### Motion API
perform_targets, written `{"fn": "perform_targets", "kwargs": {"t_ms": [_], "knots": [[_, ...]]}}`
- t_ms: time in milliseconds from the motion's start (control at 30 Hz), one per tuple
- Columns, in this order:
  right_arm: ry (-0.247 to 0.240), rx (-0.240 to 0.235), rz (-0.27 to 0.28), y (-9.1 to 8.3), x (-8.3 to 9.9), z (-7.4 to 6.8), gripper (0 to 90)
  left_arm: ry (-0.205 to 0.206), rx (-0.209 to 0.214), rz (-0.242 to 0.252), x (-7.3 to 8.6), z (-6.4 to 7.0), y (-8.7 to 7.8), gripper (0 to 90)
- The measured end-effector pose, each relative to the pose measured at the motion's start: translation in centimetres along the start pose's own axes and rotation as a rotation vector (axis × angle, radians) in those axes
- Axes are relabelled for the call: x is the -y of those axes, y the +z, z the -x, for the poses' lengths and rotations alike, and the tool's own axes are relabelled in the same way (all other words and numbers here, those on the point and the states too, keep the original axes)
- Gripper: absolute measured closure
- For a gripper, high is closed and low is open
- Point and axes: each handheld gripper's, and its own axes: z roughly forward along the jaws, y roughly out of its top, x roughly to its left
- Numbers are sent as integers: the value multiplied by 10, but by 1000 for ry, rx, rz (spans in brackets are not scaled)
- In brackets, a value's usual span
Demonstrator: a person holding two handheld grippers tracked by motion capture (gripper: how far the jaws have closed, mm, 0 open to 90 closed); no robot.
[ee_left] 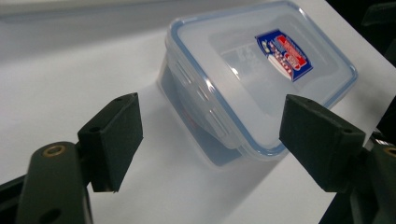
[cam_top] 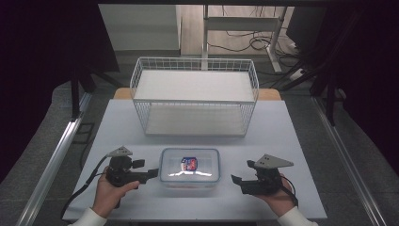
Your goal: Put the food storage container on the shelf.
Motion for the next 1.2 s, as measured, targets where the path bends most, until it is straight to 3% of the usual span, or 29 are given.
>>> {"fn": "perform_targets", "kwargs": {"t_ms": [67,133,200,400,600,867,933,1100,1200], "knots": [[-4,-1,-3,2,0,-1,185,-14,18,5,1,-1,1,209],[-5,-3,-4,3,-1,-2,184,-60,81,12,3,-9,4,209],[-12,-7,-9,5,-1,-4,184,-56,68,-2,3,-13,7,203],[-28,-23,-23,13,-3,-9,183,-97,132,-28,1,-18,24,205],[-38,-29,-24,14,-4,-12,183,-143,193,-22,-2,-26,37,205],[-36,-41,-25,18,-5,-13,178,-169,261,-56,-1,-30,48,233],[-15,-67,-25,21,-7,-13,170,-179,291,-60,0,-29,50,263],[54,-136,-49,37,-14,-12,149,-190,298,-66,-1,-30,49,290],[132,-179,-80,51,-17,-8,144,-193,303,-67,-1,-31,50,295]]}}
